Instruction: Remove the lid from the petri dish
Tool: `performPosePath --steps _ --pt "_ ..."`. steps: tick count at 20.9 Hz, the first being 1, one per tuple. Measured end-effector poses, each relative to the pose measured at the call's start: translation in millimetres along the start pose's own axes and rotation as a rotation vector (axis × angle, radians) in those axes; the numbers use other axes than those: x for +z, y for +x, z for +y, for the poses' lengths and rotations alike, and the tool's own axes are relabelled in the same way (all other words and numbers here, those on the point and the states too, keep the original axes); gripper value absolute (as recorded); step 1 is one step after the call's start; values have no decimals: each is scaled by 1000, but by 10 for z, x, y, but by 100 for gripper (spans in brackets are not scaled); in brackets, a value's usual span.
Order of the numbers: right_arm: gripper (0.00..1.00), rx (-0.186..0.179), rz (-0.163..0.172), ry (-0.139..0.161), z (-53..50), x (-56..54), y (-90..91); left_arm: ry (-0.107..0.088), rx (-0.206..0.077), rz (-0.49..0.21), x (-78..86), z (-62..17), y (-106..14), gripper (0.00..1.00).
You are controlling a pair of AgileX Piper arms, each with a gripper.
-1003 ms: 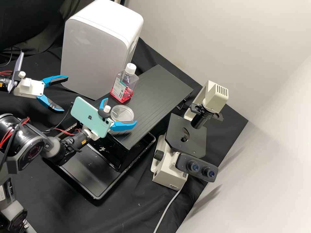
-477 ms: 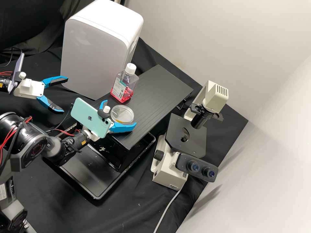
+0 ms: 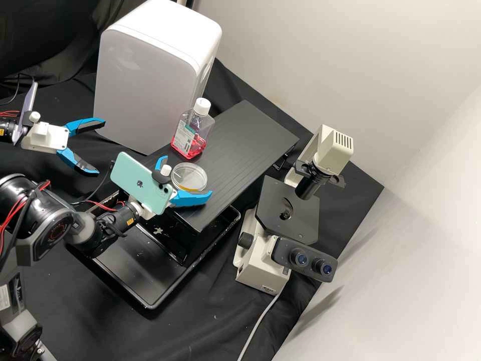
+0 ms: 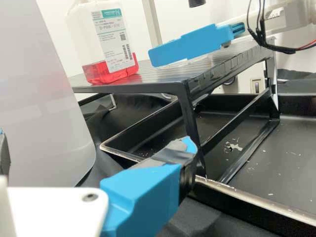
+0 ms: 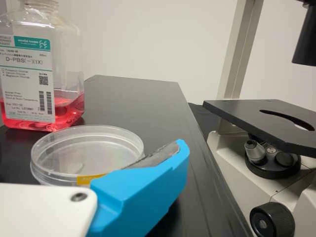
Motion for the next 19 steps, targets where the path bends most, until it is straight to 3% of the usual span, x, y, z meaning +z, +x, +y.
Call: performPosePath --steps 19 --pt "0 12 -3 5 24 18 2 -4 -10 -5 11 -30 8 100"
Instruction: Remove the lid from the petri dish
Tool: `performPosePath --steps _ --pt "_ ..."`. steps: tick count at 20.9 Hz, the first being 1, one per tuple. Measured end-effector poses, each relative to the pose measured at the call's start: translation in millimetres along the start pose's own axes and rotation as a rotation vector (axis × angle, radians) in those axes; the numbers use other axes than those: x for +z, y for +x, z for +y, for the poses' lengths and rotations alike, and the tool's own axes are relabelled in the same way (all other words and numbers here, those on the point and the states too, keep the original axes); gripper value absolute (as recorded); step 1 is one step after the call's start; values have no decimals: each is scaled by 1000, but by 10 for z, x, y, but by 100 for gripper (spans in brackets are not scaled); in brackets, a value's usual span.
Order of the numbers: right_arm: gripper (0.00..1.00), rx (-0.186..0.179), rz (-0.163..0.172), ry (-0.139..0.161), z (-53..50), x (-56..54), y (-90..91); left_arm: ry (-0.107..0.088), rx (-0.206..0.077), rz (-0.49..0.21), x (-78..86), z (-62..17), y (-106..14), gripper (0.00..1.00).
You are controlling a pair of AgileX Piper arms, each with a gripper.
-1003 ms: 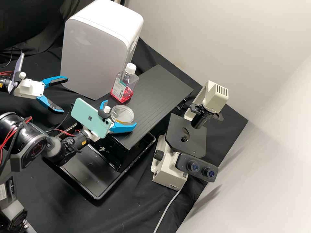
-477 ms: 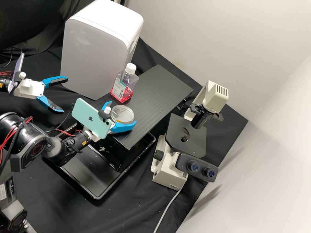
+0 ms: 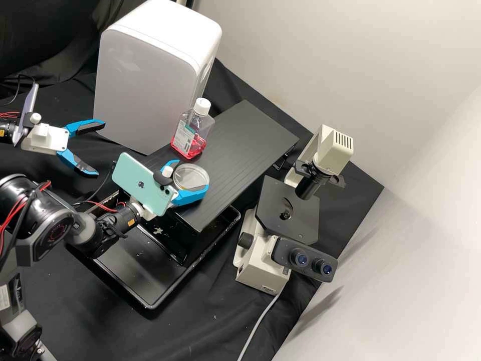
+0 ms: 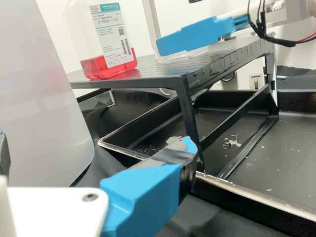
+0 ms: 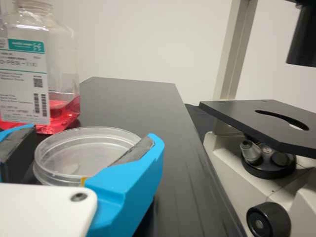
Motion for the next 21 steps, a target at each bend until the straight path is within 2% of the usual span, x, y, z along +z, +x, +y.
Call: performPosePath --steps 18,21 --pt "0 3 -4 2 5 6 0 0 -1 -7 18 -3 5 100" --pt "0 40 -23 20 65 6 -10 1 1 -7 16 2 10 100"
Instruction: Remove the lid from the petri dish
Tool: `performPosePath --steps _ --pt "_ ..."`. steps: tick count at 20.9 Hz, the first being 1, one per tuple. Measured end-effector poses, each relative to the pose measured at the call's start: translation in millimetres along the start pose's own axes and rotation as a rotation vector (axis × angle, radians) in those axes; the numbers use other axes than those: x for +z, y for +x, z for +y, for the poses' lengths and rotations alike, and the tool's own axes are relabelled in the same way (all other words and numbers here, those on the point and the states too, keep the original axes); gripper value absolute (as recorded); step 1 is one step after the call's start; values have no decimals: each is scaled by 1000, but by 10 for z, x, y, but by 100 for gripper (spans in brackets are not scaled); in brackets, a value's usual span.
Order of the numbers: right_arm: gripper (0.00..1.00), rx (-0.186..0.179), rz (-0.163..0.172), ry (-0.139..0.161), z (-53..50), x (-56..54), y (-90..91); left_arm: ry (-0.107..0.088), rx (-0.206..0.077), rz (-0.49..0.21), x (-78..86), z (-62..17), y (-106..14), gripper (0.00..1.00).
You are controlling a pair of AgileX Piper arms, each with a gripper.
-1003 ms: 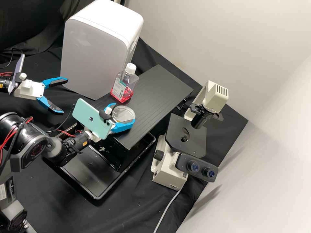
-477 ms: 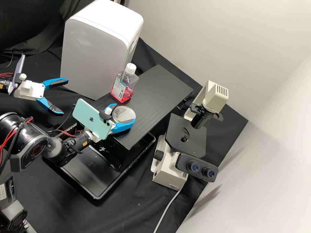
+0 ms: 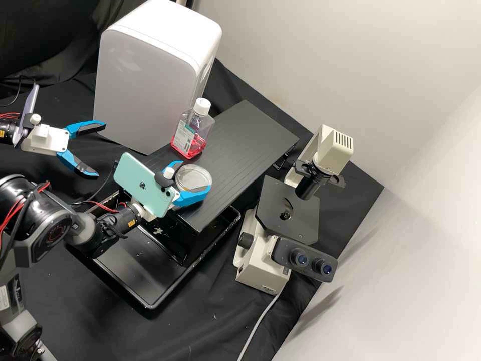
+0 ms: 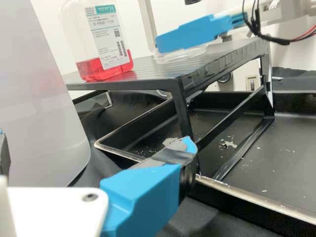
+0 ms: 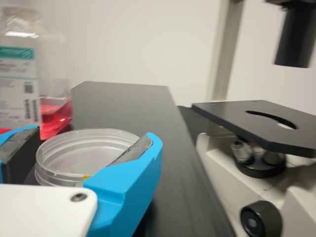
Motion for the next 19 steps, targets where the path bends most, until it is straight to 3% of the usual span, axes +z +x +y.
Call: performPosePath --steps 4,9,15,19 --pt "0 68 -29 27 136 9 -18 0 0 0 0 0 0 100" --pt "0 97 -28 37 199 -10 -33 0 0 0 0 0 0 100" --pt "0 91 -29 39 187 -16 -34 0 0 0 0 0 0 100" --pt "0 58 6 42 99 -116 -48 2 5 0 -4 10 10 100"
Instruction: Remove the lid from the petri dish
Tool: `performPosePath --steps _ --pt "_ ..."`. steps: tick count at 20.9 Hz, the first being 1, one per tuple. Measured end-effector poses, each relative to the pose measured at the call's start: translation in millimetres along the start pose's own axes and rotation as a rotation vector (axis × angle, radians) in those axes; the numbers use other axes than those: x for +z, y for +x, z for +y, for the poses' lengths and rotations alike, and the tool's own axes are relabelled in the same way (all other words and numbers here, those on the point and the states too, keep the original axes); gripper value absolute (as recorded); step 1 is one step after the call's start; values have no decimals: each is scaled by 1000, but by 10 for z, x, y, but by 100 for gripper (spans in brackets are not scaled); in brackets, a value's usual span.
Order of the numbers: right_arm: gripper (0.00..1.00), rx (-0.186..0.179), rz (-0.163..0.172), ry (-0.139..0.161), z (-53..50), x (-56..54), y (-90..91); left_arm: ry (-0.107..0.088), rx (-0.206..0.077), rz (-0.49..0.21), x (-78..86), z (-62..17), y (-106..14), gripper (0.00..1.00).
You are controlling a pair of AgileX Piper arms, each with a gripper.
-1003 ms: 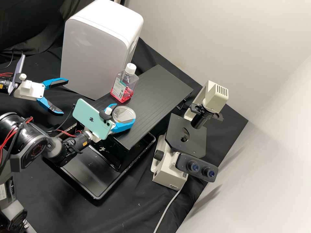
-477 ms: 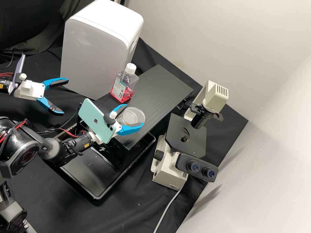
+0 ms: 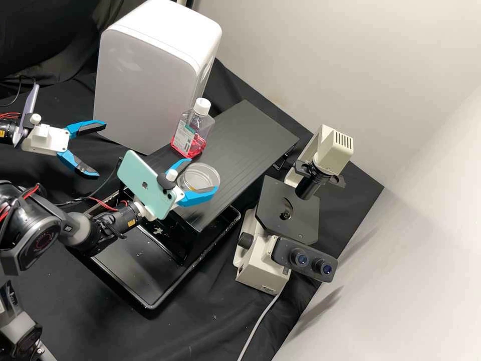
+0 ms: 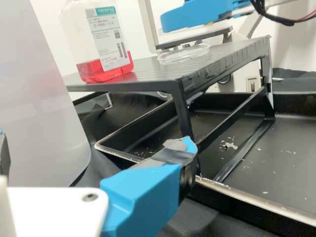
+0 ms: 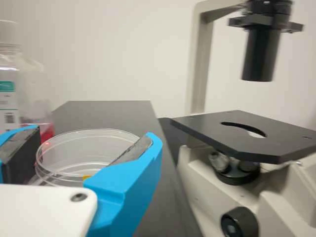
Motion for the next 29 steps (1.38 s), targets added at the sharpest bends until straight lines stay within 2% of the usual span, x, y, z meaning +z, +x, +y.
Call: performPosePath --steps 3,5,7,10,13,15,17,19,22,29 --pt "0 -33 49 5 -79 -137 -38 3 6 0 -6 14 14 100" --pt "0 -50 80 -5 -129 -230 -71 3 6 0 -6 14 14 100" --pt "0 -66 104 -4 -175 -301 -99 1 3 0 -7 3 16 100" --pt "0 -96 137 -21 -259 -393 -141 -1 -7 0 -16 -35 39 100" --pt "0 -113 154 -24 -308 -442 -167 -2 -10 -4 -4 -42 42 100" --pt "0 -111 143 -23 -316 -432 -166 -2 -10 -8 7 -42 45 100" --pt "0 -106 127 -18 -317 -414 -161 15 -10 -10 13 -42 46 100" --pt "0 -110 117 -19 -336 -394 -155 20 -10 -10 13 -42 46 100" --pt "0 -115 112 -27 -353 -381 -151 20 -10 -14 23 -42 49 100" --pt "0 -96 93 -31 -307 -330 -126 20 -10 -16 29 -42 51 100"
